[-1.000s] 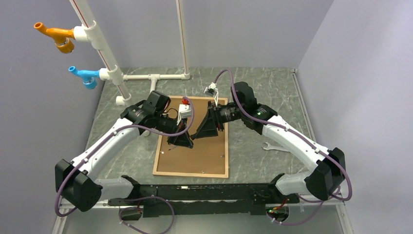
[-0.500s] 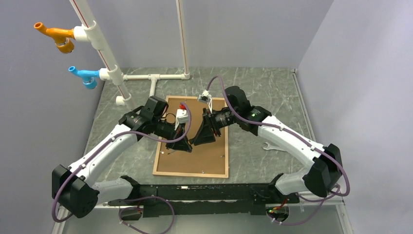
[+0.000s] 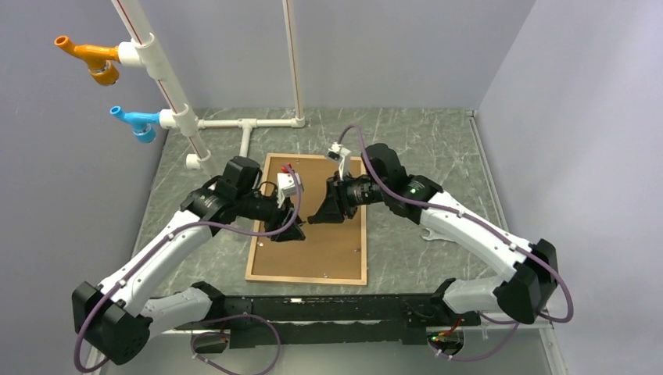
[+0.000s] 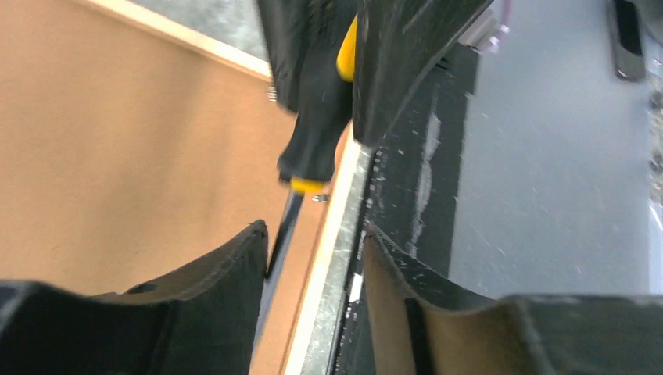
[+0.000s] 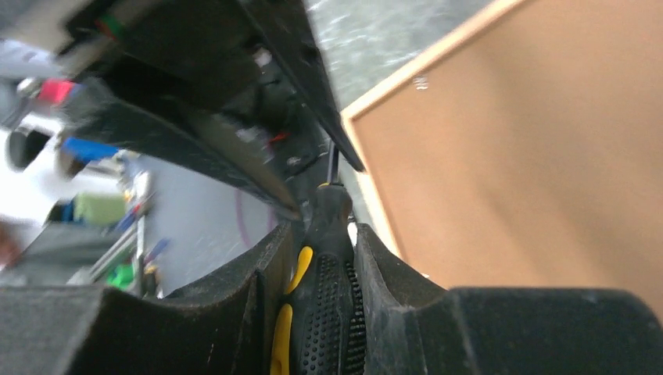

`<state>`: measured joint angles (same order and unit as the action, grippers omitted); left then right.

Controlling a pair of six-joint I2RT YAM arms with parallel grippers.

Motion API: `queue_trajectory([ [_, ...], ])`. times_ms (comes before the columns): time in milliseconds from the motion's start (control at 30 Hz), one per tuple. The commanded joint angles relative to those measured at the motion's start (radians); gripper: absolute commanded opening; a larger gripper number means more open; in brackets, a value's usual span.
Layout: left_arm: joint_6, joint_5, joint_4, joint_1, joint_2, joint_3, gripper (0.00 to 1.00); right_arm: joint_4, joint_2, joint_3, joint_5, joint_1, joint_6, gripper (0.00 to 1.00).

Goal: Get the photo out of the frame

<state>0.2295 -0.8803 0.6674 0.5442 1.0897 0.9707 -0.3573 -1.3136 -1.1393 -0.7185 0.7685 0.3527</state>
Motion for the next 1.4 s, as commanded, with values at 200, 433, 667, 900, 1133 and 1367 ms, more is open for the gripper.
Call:
queue_trajectory([
  [200,-0.103,0.458,-0.111,-0.020,-0.075,-0.042,0.67,-0.218,0.180,0.101,0.619,0.000,0.149,0.00],
  [433,-0.122,0.687,-0.060,-0.020,0.032,-0.006,0.67,-0.512,0.192,0.083,0.835,0.082,0.174,0.00],
  [667,-0.146,0.728,-0.040,-0.020,0.112,0.012,0.99,-0.622,0.231,0.068,0.890,0.210,0.294,0.00],
  [900,-0.169,0.825,-0.023,-0.020,0.177,0.016,0.97,-0.686,0.236,0.046,0.977,0.335,0.393,0.00],
  [1133,-0.213,0.966,0.021,-0.021,0.310,0.042,0.91,-0.733,0.230,0.061,1.099,0.408,0.452,0.00],
  [1367,-0.222,1.017,0.029,-0.022,0.362,0.042,0.84,-0.679,0.247,0.114,1.141,0.410,0.457,0.00],
])
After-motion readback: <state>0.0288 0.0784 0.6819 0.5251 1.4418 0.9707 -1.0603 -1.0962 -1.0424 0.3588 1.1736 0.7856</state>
